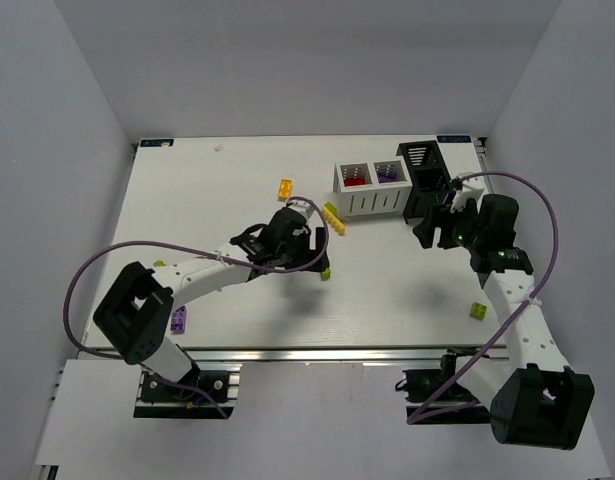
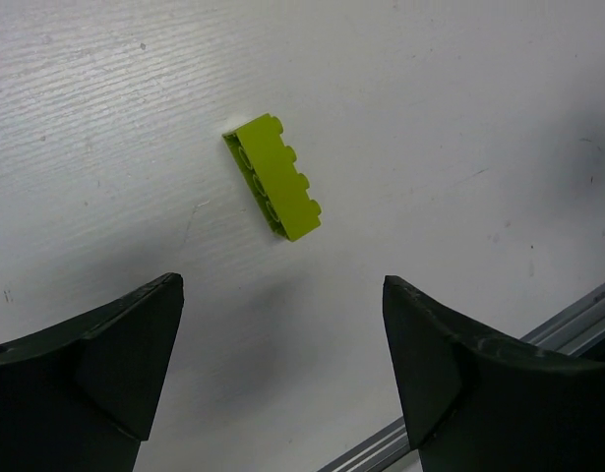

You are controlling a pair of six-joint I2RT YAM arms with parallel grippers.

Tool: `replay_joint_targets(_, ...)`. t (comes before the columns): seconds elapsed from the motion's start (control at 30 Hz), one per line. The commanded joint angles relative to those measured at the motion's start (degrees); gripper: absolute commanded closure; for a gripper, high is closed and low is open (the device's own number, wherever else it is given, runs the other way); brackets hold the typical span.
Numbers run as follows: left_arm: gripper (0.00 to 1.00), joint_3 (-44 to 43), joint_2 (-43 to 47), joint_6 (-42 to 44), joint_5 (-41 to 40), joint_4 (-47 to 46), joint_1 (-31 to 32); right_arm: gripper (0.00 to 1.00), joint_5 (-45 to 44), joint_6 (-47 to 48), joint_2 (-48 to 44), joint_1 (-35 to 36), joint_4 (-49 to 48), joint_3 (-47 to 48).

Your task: Sort the legos into containers by color

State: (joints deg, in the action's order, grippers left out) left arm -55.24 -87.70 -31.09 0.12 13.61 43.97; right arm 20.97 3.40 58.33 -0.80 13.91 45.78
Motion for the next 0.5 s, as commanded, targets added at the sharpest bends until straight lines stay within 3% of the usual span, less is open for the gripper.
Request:
replay_joint_targets(0.0, 0.08, -4.25, -1.49, -2.47, -4.51, 3.26, 1.47, 0.22, 2.40, 0.56, -0.94, -2.54, -2.66, 0.10)
replay_joint_targets(0.47, 0.12, -23.85, -21.18, -12.59, -25.07, 18.29, 7.71, 0.27, 7.24, 0.73, -2.07, -4.91, -1.52, 0.19)
